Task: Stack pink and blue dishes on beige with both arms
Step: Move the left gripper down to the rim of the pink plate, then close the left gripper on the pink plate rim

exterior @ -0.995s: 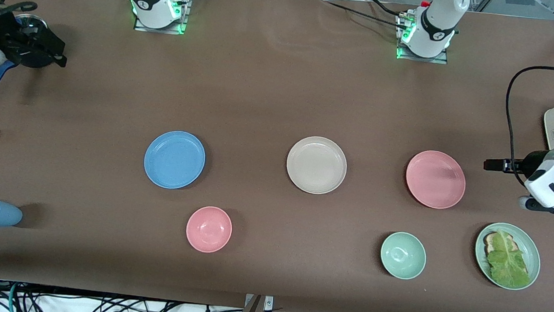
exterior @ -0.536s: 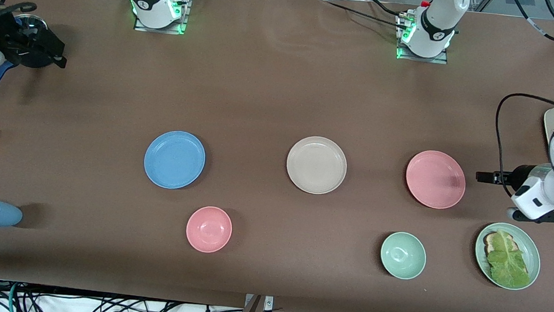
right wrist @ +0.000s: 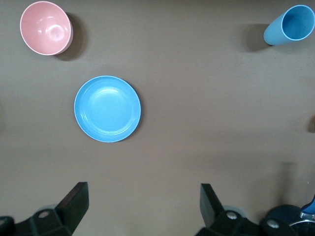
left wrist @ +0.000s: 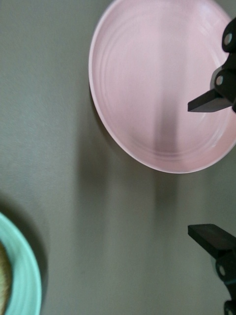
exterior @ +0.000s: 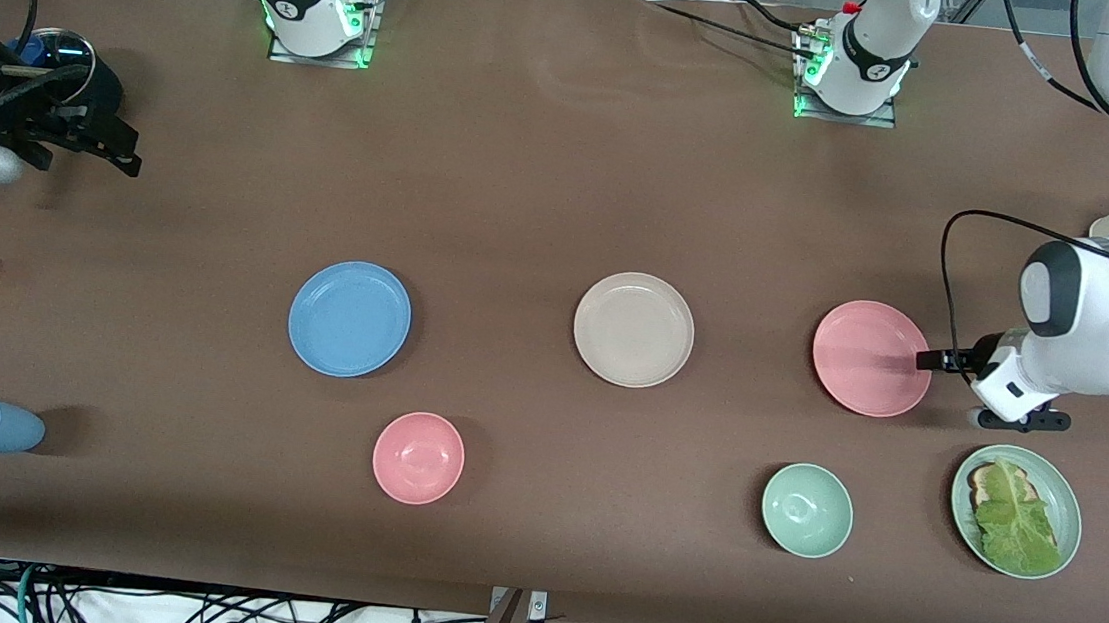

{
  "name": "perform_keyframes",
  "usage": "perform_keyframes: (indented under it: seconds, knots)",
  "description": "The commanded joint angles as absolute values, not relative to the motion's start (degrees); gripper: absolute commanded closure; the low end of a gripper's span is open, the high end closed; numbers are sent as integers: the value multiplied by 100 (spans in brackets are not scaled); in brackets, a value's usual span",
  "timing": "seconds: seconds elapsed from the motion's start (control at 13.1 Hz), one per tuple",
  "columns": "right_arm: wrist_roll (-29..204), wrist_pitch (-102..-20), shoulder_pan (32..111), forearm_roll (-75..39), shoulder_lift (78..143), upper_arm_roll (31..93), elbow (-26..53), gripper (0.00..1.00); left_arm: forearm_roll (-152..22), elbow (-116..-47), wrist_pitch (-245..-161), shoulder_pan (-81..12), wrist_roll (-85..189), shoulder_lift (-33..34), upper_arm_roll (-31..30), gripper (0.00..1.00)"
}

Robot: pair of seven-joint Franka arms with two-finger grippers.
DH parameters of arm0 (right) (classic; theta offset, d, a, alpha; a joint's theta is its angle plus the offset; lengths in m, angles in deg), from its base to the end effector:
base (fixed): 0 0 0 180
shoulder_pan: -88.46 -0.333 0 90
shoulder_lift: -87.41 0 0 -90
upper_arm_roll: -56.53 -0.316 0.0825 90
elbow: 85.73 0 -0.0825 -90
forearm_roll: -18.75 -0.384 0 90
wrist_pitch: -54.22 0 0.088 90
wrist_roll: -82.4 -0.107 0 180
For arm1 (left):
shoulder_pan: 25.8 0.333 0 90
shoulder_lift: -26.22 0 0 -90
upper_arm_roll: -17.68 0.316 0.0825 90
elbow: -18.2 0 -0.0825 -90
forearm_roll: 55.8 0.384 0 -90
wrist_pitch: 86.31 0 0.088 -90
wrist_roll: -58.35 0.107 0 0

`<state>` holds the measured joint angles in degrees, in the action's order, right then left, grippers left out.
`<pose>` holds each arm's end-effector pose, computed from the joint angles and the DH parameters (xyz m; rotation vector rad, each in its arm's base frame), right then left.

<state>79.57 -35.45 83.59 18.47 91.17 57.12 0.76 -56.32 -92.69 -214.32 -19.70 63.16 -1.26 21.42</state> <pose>0.5727 0.0436 0.6159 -3.1377 -0.0397 0.0163 0.5946 0.1017 0.2226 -3.1246 -0.1398 0.2844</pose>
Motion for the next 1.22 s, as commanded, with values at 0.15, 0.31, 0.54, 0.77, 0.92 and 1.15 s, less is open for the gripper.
perform_keyframes:
  seconds: [0.15, 0.31, 0.54, 0.77, 0.92, 1.15]
  knots:
    - [7959, -3578, 8494, 1832, 9136, 5705, -21, 0, -5712, -9887, -22148, -1895, 6441, -111, 2094, 6]
    - [8028, -3552, 8530, 1823, 9136, 5705, -30, 0, -5712, -9852, -22148, -1904, 6433, -182, 2094, 77]
    - [8064, -3596, 8696, 1814, 9136, 5714, -91, 0, -5721, -9852, -22139, -1921, 6363, -191, 2094, 100]
    - [8082, -3535, 8732, 1752, 9206, 5706, -92, 0, -5739, -9826, -22104, -1930, 6327, -191, 2094, 100]
    - [8169, -3491, 8741, 1752, 9215, 5705, -48, 0, -5756, -9739, -22052, -1930, 6231, -173, 2094, 100]
    - [8099, -3130, 8636, 1779, 9215, 5627, -4, 0, -6062, -8845, -20687, -1947, 6160, -120, 2076, 100]
